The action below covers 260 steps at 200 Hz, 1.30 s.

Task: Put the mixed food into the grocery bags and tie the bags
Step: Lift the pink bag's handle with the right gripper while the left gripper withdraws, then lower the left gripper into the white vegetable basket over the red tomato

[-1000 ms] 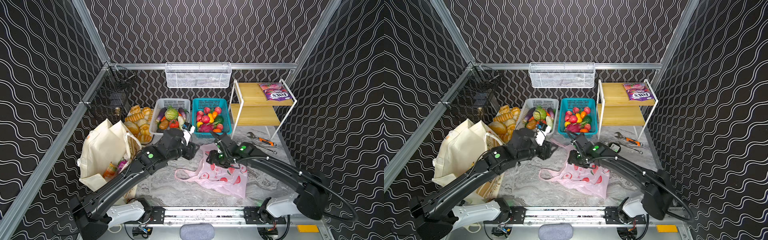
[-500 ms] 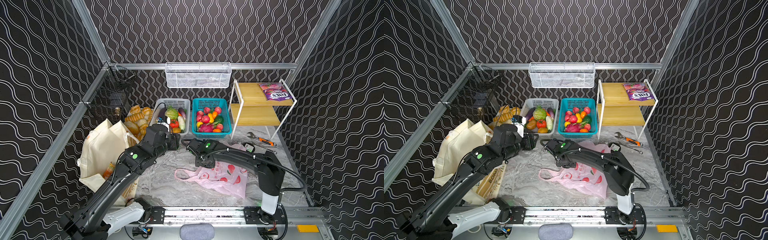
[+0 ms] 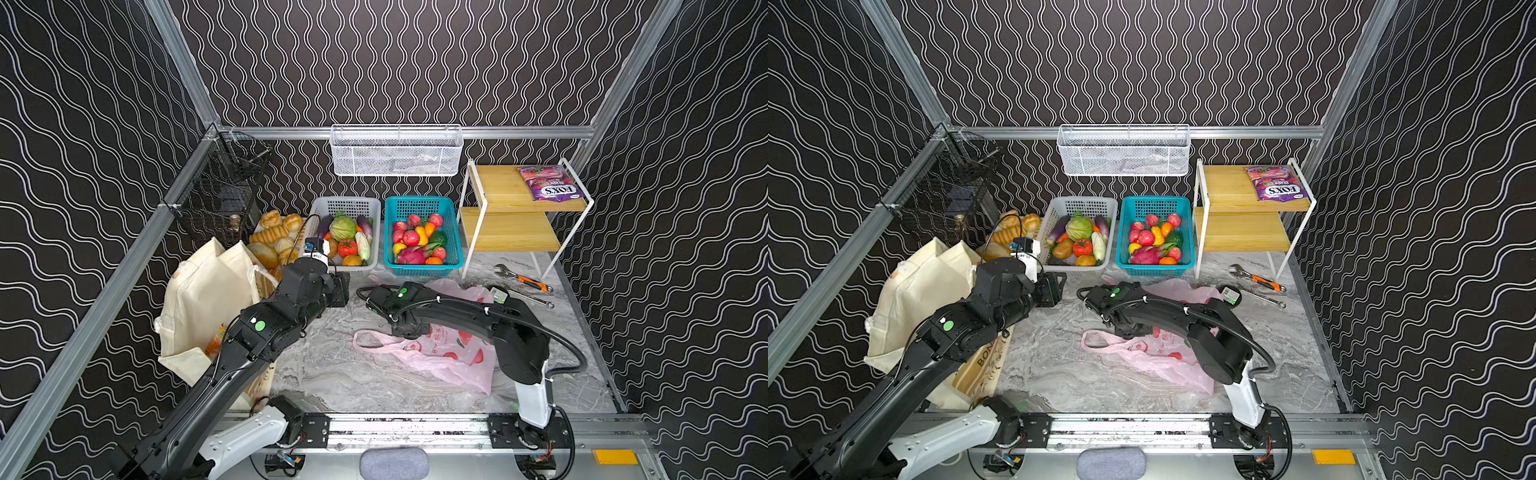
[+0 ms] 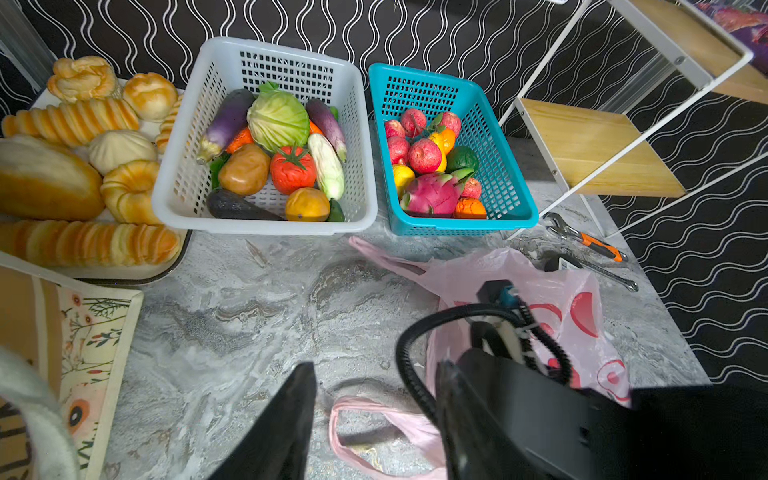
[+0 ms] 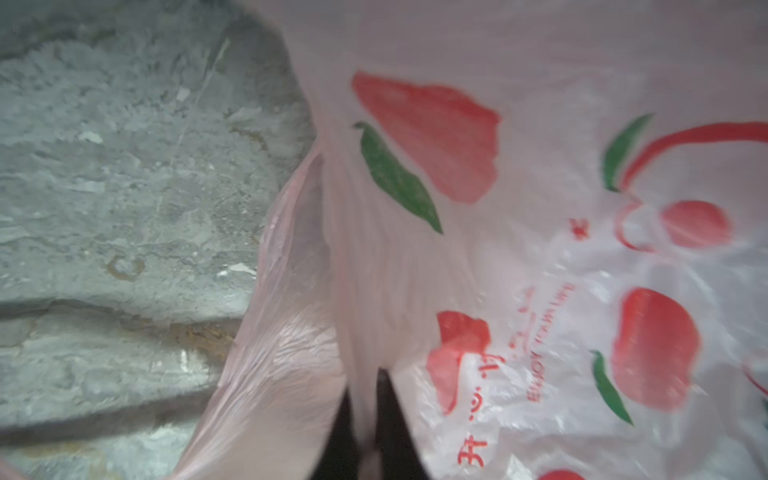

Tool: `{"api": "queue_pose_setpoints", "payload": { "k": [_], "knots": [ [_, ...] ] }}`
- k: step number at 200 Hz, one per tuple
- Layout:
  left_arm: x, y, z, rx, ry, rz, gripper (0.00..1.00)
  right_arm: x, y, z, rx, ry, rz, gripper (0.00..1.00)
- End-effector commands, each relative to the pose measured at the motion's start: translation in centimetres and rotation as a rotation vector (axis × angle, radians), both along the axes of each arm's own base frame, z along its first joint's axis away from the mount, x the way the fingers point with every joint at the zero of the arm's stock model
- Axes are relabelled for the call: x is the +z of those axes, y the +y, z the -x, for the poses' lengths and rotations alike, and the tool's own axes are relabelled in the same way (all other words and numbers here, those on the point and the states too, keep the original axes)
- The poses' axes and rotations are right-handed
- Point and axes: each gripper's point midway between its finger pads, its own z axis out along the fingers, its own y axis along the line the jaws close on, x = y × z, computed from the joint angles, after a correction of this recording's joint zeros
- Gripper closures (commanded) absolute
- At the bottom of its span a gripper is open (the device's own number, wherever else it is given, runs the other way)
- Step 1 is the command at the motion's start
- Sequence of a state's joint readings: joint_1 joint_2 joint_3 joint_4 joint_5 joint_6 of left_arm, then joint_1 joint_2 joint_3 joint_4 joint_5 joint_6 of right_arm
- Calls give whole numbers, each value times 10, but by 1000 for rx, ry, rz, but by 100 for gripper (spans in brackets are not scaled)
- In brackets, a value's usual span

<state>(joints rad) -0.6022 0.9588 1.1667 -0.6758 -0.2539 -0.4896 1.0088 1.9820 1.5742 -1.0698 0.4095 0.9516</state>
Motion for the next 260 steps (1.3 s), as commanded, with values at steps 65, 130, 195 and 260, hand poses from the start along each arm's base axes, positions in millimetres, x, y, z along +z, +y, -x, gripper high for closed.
{"api": "queue_pose_setpoints", "payload": {
  "k": [65, 130, 195, 260],
  "knots": [
    [10, -38, -13, -153, 31, 12, 47, 100, -65, 9, 50, -313, -222, 100],
    [-16, -60, -52, -140, 185, -106, 38, 152, -108, 5, 45, -483, -720, 100],
    [-81, -52, -156, 41, 347, -197, 37, 163, -136, 0, -57, -535, -637, 100],
    [-138, -36, -197, 104, 411, -305, 36, 187, -167, 14, -89, -648, -615, 100]
  ]
}}
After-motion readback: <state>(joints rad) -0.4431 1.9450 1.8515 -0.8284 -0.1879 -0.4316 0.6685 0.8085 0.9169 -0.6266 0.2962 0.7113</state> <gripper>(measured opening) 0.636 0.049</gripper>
